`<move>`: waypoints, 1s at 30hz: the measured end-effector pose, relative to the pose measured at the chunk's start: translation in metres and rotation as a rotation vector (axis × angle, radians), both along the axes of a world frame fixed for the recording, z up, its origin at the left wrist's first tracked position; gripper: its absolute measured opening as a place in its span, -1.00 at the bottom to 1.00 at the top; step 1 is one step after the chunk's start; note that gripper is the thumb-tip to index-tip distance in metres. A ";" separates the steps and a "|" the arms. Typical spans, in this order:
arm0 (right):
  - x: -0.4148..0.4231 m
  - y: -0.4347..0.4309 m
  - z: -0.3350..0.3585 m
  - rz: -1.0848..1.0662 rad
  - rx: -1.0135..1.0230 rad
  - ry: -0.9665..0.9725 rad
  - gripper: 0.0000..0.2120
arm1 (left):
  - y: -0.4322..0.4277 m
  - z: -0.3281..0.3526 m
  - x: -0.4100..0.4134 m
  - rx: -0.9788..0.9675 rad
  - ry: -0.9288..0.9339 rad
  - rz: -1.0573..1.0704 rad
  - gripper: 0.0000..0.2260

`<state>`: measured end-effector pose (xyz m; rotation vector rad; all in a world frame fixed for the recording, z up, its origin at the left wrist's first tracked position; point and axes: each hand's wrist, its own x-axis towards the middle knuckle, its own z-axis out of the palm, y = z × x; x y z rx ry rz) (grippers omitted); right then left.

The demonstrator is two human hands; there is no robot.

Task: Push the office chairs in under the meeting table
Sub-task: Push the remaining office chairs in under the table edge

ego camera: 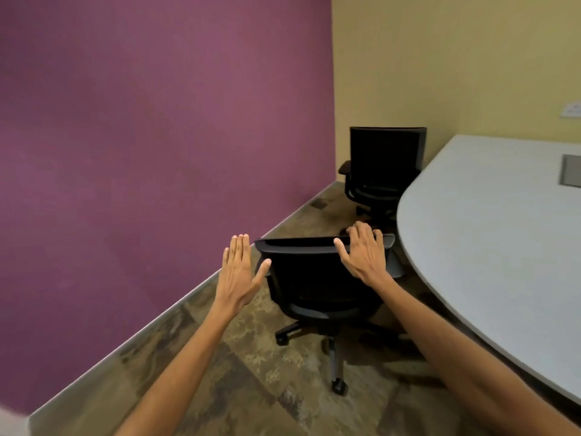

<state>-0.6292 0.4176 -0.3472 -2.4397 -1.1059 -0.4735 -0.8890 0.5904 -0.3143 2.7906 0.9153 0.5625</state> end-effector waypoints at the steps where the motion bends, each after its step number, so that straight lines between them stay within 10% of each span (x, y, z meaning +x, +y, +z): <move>1: 0.010 0.000 -0.005 -0.018 -0.017 -0.030 -0.52 | 0.004 -0.004 0.017 -0.008 0.006 -0.044 -0.22; 30: 0.004 0.141 -0.038 -0.439 -0.245 0.089 -0.60 | 0.251 -0.033 0.206 0.194 0.472 -0.887 -0.82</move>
